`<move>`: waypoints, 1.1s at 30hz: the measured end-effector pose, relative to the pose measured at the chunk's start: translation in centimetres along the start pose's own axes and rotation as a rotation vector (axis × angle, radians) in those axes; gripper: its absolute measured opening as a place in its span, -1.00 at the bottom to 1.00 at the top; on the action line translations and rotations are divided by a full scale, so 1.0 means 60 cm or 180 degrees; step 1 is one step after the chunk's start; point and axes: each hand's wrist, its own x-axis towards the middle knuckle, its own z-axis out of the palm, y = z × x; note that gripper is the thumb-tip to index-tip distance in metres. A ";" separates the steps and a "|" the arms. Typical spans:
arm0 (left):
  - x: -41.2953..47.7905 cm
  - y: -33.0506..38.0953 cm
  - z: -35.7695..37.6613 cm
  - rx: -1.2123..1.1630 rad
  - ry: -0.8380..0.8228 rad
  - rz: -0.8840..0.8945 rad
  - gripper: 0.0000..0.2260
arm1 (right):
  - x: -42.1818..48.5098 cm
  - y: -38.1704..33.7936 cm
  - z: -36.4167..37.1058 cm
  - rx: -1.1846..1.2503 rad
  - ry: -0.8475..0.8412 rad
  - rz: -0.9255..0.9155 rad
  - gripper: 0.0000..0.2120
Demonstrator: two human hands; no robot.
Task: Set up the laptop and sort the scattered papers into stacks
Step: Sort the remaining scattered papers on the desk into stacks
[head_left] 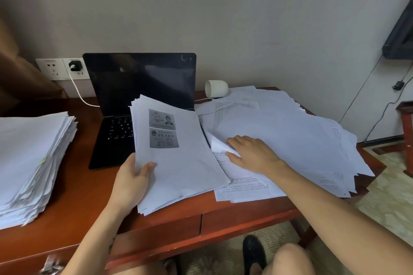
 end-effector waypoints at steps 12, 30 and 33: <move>0.002 0.023 -0.001 -0.0356 -0.0319 -0.0291 -0.80 | -0.042 -0.049 -0.027 0.1269 0.1633 0.1393 -0.76; -0.027 0.028 0.009 -0.0642 -0.0383 -0.0642 -0.71 | -0.088 -0.103 -0.025 0.1956 0.2298 0.0800 -0.78; -0.028 0.024 0.000 -0.0638 -0.0345 -0.0676 -0.70 | -0.083 -0.120 -0.031 0.2135 0.2365 0.0634 -0.78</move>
